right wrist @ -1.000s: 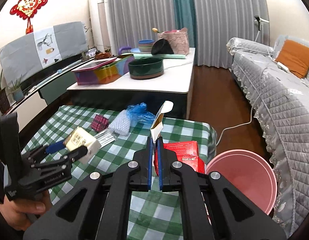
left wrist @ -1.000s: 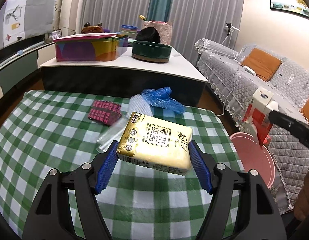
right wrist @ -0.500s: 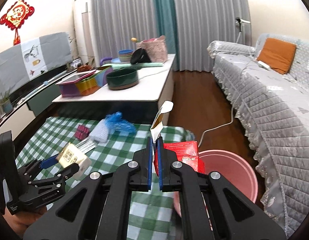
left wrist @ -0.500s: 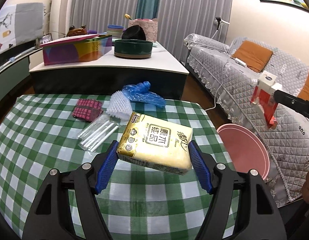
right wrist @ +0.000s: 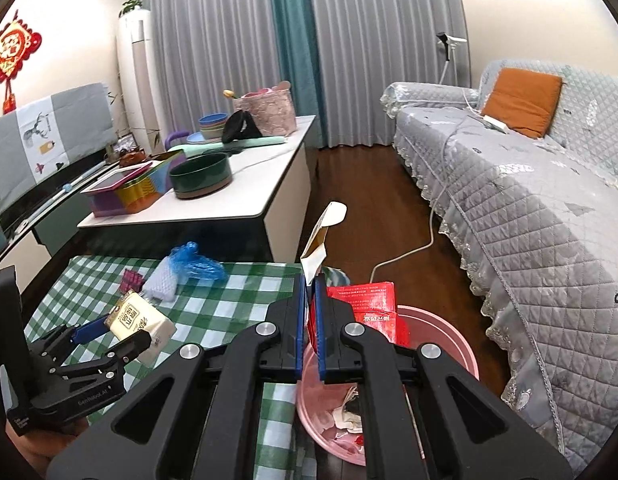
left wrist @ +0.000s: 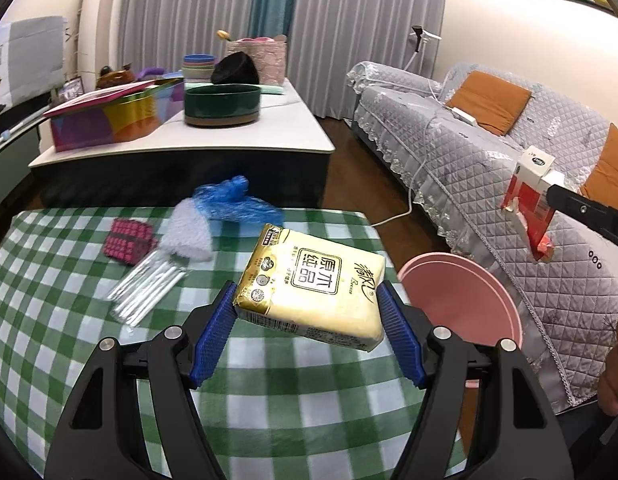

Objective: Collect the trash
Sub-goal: 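Carry the tissue pack and carton with both grippers over the pink bucket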

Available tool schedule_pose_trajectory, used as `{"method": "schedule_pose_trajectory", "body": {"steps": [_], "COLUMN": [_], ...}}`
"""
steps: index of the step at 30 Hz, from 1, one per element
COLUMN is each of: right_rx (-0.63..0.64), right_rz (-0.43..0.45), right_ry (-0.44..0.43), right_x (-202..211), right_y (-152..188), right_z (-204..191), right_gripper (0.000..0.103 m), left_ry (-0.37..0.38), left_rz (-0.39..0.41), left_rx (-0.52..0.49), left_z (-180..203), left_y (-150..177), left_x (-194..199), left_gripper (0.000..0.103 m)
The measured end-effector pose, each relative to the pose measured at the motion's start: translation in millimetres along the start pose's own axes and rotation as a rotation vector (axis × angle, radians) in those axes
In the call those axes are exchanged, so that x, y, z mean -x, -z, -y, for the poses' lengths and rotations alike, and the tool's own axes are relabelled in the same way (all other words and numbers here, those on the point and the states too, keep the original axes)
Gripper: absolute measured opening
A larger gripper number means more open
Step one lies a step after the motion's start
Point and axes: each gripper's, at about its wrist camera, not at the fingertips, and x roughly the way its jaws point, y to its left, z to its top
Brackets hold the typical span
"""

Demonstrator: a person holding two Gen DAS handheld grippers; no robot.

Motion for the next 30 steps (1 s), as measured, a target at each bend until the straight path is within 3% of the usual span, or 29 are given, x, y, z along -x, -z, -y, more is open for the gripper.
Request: {"method": "schedule_pose_trajectory", "body": {"steps": [30], "right_rx": [-0.138], "right_rz": [-0.006], "right_ry": [0.125], "right_x": [-9], "right_y": [-10], "right_z": [82], "right_gripper": [0.005], "left_ry": [0.100], "left_rz": [-0.021], "left_rx": [-0.063], "left_z": [80], "left_y": [-23], "left_x": [-51], "left_gripper": [0.068]}}
